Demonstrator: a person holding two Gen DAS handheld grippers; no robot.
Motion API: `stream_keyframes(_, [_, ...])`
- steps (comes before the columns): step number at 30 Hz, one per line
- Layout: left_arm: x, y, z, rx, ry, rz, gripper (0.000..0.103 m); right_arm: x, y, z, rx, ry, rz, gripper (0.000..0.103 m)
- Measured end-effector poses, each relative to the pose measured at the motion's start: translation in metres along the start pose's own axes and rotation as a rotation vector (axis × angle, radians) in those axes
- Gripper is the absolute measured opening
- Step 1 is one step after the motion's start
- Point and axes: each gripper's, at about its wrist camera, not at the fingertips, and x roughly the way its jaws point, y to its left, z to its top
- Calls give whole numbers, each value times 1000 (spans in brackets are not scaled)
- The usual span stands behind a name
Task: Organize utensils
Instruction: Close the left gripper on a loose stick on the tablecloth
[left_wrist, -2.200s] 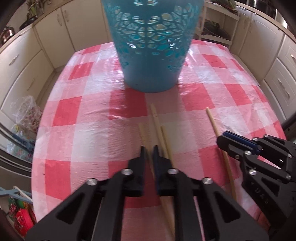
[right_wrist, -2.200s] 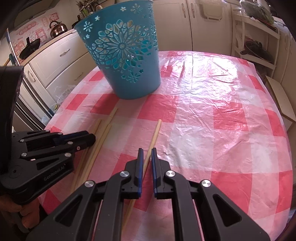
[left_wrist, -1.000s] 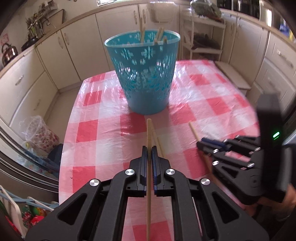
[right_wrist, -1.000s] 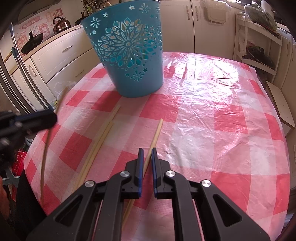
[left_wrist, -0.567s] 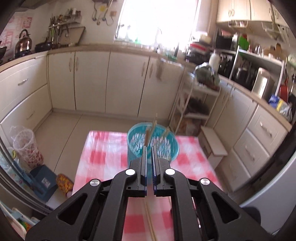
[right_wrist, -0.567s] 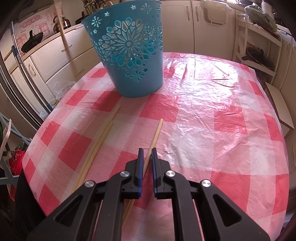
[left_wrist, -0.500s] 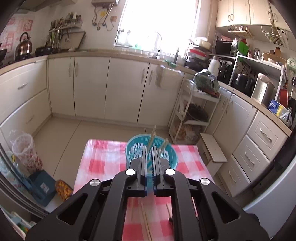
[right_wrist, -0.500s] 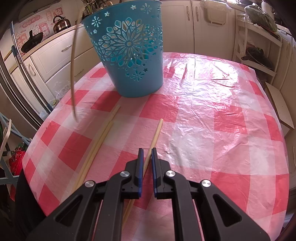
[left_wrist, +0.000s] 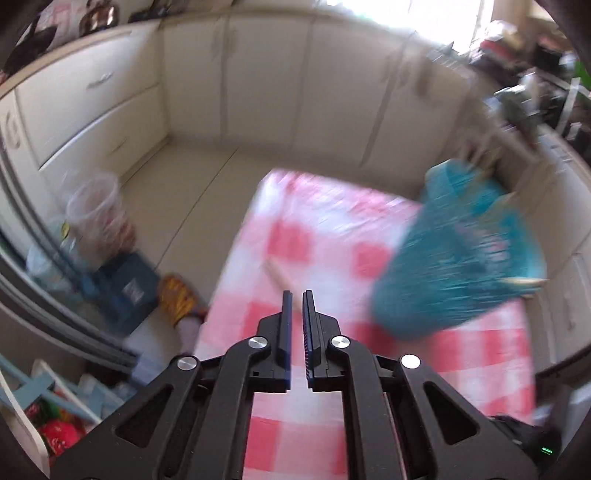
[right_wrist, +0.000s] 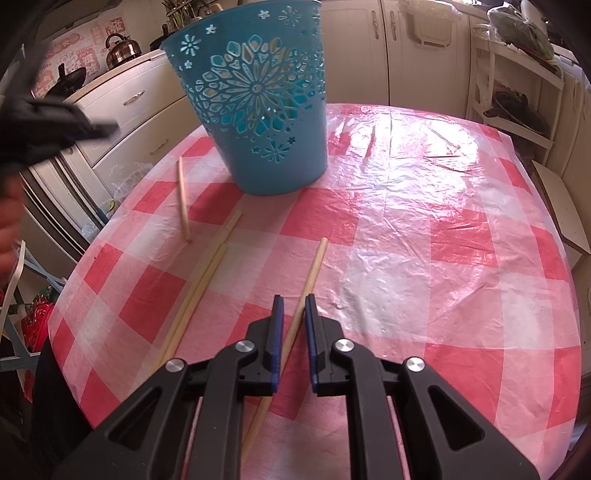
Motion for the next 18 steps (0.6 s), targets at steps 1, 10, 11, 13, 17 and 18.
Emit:
stream_keyframes(1, [19,1,0,2,34,11,9,0,2,0,-8,0,0,19])
stream_keyframes(10, [83,-40,19,56,54,203,57,1,5,1,-16,2,15,26])
stream_keyframes(11, [87,-40,21,48,59,241,57,1,5,1,-13,2,18,26])
stream_keyframes(13, [94,-35,21,17,76,277,57,1,3,2,-8,2,23,26])
stream_keyframes(17, [108,-36,13,50,100,291,57,1,4,3,-12,3,26,29])
stream_keyframes(18, [108,-36,12,65,92,292,57,1,4,3,-15,3,26,29])
